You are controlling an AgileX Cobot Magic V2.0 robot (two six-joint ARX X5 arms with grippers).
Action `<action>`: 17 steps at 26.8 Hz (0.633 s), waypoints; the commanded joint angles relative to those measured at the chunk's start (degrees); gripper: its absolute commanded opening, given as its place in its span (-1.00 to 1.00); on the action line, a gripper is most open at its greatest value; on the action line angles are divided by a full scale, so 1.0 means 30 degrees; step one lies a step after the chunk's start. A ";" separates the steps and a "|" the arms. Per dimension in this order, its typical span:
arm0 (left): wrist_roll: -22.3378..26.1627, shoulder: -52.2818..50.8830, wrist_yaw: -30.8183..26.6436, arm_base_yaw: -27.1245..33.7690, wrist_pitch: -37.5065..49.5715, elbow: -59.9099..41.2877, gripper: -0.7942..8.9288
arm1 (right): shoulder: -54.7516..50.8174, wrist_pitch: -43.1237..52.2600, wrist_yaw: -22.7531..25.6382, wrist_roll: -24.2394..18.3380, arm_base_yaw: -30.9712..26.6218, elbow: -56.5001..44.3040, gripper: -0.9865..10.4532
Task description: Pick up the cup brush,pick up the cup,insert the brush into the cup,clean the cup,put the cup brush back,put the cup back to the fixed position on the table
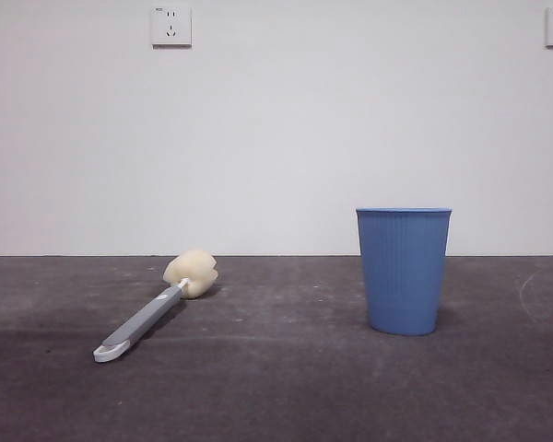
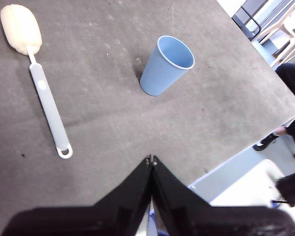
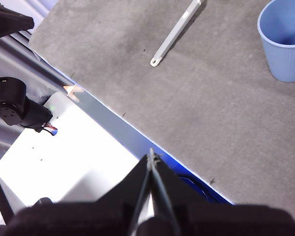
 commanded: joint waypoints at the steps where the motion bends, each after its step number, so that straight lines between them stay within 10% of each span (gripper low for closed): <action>1: 0.2222 -0.0066 -0.1625 -0.0022 0.0874 -0.0153 -0.85 | 0.0000 0.0058 0.0058 -0.0095 0.0036 0.0007 -0.82; 8: 1.0899 -0.0211 -0.5537 0.1625 0.7606 -0.0270 -0.85 | 0.0000 0.0058 0.0058 -0.0095 0.0036 0.0007 -0.82; 17: 1.3311 -0.2069 -0.2608 0.8692 1.4528 -0.4175 -0.84 | 0.0000 0.0058 0.0051 -0.0095 0.0036 0.0007 -0.82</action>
